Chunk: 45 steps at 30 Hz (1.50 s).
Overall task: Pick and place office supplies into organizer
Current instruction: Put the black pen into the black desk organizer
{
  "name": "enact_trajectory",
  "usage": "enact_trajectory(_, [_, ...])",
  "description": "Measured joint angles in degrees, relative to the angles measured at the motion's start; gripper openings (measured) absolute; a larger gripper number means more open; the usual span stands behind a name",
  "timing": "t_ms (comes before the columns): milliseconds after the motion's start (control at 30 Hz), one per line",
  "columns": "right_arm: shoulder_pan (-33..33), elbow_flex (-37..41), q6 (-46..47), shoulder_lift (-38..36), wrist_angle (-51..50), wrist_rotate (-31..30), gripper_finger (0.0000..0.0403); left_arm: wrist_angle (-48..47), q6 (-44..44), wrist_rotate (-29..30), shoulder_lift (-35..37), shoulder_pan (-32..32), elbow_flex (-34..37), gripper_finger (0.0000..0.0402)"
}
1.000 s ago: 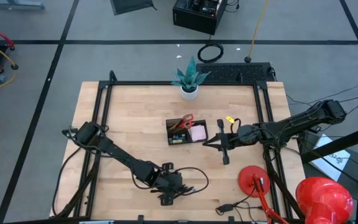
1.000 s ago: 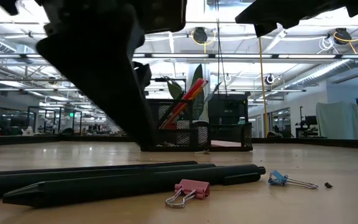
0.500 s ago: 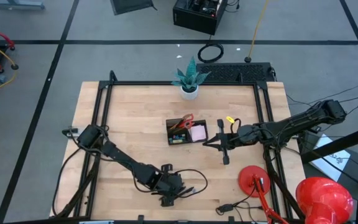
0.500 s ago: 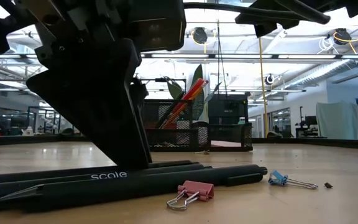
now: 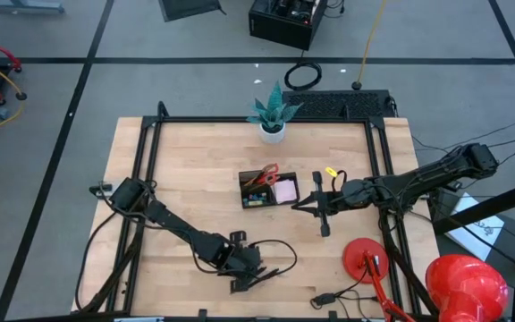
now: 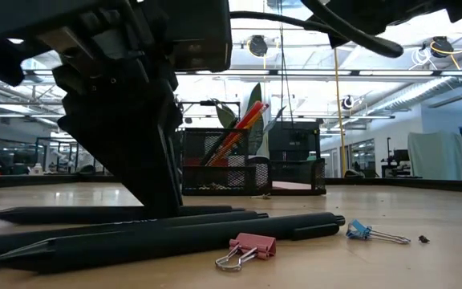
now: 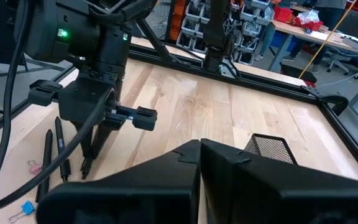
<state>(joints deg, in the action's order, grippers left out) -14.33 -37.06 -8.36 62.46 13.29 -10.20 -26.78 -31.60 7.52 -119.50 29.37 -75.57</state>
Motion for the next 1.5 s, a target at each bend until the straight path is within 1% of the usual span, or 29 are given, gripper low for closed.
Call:
enact_trajectory(67, [0.01, 0.00, 0.00, 0.00, 0.01, 0.00, 0.0004, 0.02, 0.80, -0.01, 0.04, 0.05, 0.04, 0.0025])
enact_trajectory(100, [0.01, 0.00, 0.00, 0.00, 0.01, 0.00, 0.0004, 0.07, 1.21, -0.03, 0.04, 0.06, 0.04, 0.0017])
enact_trajectory(233, [0.00, -0.01, 0.00, 0.00, 0.01, 0.00, 0.0004, 0.45, 2.34, -0.27, 0.04, 0.06, 0.11, 0.0025])
enact_trajectory(333, [-0.01, -0.02, 0.00, 0.00, 0.02, 0.00, 0.0004, 1.32, 4.64, 1.10, 0.60, 0.39, 0.26, 0.0023])
enact_trajectory(467, [0.00, 0.00, 0.00, 0.00, 0.00, 0.00, 0.0004, 2.97, 8.37, 4.27, 3.33, 0.67, 0.59, 0.0008])
enact_trajectory(533, [0.00, -0.01, 0.00, 0.00, 0.04, 0.00, 0.0004, 3.11, 10.44, 6.20, 5.56, 0.76, 0.79, 0.0010])
enact_trajectory(633, [-0.01, 0.00, 0.00, 0.00, 0.06, 0.00, 0.0004, 4.31, 13.01, 10.62, 10.40, 0.98, 0.33, 0.0018])
enact_trajectory(800, [-0.01, 0.00, 0.13, 0.00, 0.02, 0.02, 0.0004, 4.57, 18.13, 16.64, 16.19, 1.25, 0.48, 0.0008])
enact_trajectory(933, [-0.01, 0.00, 0.15, 0.00, -0.05, 0.02, 0.0004, 8.49, 24.43, 20.94, 20.63, 1.75, 0.28, 0.0013])
enact_trajectory(1033, [-0.01, -0.02, 0.17, 0.00, -0.29, 0.02, 0.0004, 11.18, 30.28, 21.02, 22.41, 2.23, 0.33, 0.0022])
enact_trajectory(1100, [-0.01, 0.00, 0.17, 0.00, -0.29, 0.16, 0.0004, 11.65, 32.61, 21.03, 24.33, 2.60, 0.33, 0.0021])
enact_trajectory(1233, [-0.01, 0.00, 0.20, -0.02, -0.44, 2.00, 0.0004, 10.90, 34.32, 21.02, 26.15, 2.57, 0.27, 0.0007])
enact_trajectory(1300, [-0.01, 0.00, 0.20, -0.02, -0.44, 2.87, 0.0004, 10.42, 35.57, 21.04, 26.78, 2.51, 0.35, 0.0007])
enact_trajectory(1500, [-0.01, -0.02, 0.20, -0.02, -0.42, 2.89, 0.0004, 10.53, 39.47, 21.50, 29.30, 1.78, 0.66, 0.0021])
